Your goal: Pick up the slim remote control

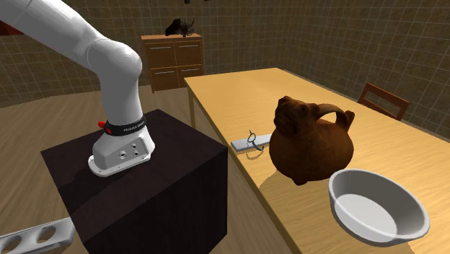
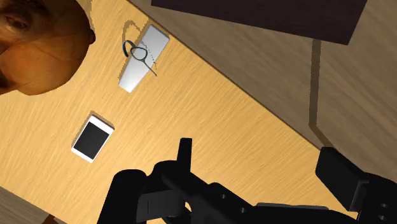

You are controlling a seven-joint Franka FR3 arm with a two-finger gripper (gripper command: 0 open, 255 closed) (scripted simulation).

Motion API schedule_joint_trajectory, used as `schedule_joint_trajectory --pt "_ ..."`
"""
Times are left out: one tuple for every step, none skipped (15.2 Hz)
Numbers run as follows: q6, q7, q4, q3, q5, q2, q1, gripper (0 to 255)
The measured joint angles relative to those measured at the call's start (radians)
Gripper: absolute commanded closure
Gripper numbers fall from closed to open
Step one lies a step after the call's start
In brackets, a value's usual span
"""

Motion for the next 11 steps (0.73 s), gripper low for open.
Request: schedule_joint_trajectory --pt "0.000 0.000 0.000 0.000 0.000 0.000 0.000 0" --pt "0.014 0.003 -0.012 -0.003 -0.001 0.003 -0.003 0" --pt "0.034 0.004 -0.029 -0.010 -0.005 0.008 -0.008 0" --pt "0.056 0.005 -0.048 -0.019 -0.009 0.014 -0.015 0" --pt "0.083 0.011 -0.077 -0.025 -0.011 0.014 -0.020 0" --pt "0.111 0.013 -0.095 -0.034 -0.016 0.026 -0.027 0" --pt "0.139 0.017 -0.110 -0.042 -0.019 0.041 -0.033 0" --pt "0.174 0.018 -0.144 -0.053 -0.024 0.044 -0.041 0" --pt "0.206 0.027 -0.159 -0.057 -0.025 0.063 -0.046 0" --pt "0.240 0.032 -0.172 -0.065 -0.027 0.088 -0.052 0" --pt "0.266 0.034 -0.194 -0.074 -0.032 0.094 -0.060 0"
